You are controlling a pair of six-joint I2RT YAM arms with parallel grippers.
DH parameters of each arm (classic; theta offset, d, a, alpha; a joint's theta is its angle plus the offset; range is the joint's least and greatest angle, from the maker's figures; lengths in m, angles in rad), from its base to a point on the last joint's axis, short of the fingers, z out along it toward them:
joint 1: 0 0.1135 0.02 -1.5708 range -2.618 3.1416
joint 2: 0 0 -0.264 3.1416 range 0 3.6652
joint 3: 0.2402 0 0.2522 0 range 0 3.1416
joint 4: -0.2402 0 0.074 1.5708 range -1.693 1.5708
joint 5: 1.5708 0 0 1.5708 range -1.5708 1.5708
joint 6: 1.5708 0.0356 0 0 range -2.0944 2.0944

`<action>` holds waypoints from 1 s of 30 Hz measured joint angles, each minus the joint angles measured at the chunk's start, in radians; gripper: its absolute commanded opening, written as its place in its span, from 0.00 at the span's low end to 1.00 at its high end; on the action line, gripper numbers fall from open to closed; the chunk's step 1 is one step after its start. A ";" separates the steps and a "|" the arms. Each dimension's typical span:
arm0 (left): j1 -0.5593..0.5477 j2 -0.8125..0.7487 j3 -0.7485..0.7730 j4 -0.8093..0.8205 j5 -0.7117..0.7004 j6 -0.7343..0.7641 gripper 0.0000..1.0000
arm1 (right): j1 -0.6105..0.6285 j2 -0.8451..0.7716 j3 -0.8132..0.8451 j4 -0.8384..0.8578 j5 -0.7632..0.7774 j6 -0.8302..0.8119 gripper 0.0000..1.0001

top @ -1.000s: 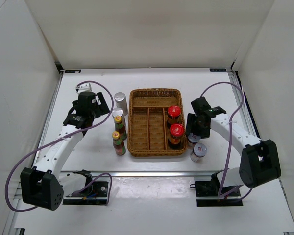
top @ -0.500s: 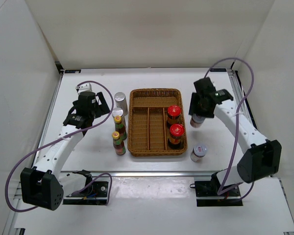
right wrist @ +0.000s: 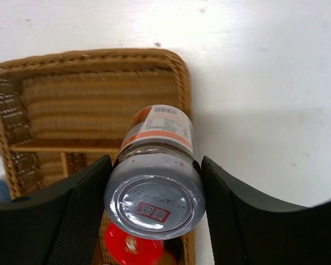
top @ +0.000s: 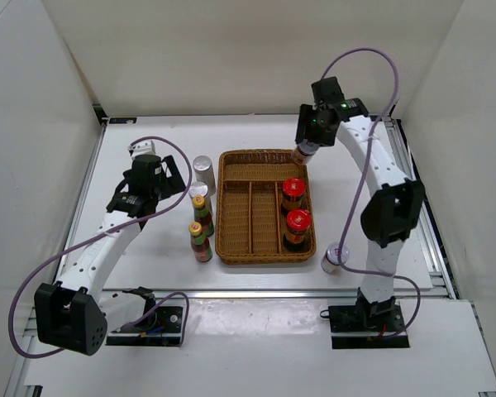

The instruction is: Organize the condiment bottles

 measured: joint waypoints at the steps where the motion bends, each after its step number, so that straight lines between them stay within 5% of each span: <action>1: 0.000 0.000 0.000 0.000 0.001 0.000 1.00 | 0.002 0.030 0.028 0.002 -0.020 -0.003 0.01; 11: 0.000 -0.006 0.000 0.000 0.003 0.000 1.00 | 0.053 0.267 0.092 0.011 -0.083 -0.034 0.02; 14: 0.000 -0.006 0.000 0.000 0.003 0.000 1.00 | 0.066 0.304 0.092 0.013 -0.081 -0.044 0.22; 17: 0.000 -0.006 0.000 0.000 0.003 0.000 1.00 | 0.069 0.311 0.092 0.019 -0.075 -0.058 0.68; 21: 0.000 -0.006 0.000 0.000 0.003 0.000 1.00 | 0.069 0.307 0.097 0.027 -0.060 -0.064 1.00; 26: 0.000 -0.006 0.000 0.000 0.003 0.000 1.00 | 0.064 0.212 0.069 0.030 -0.020 -0.065 1.00; 30: 0.000 -0.005 0.000 0.000 0.006 0.000 1.00 | 0.032 -0.064 -0.131 0.063 0.030 -0.054 1.00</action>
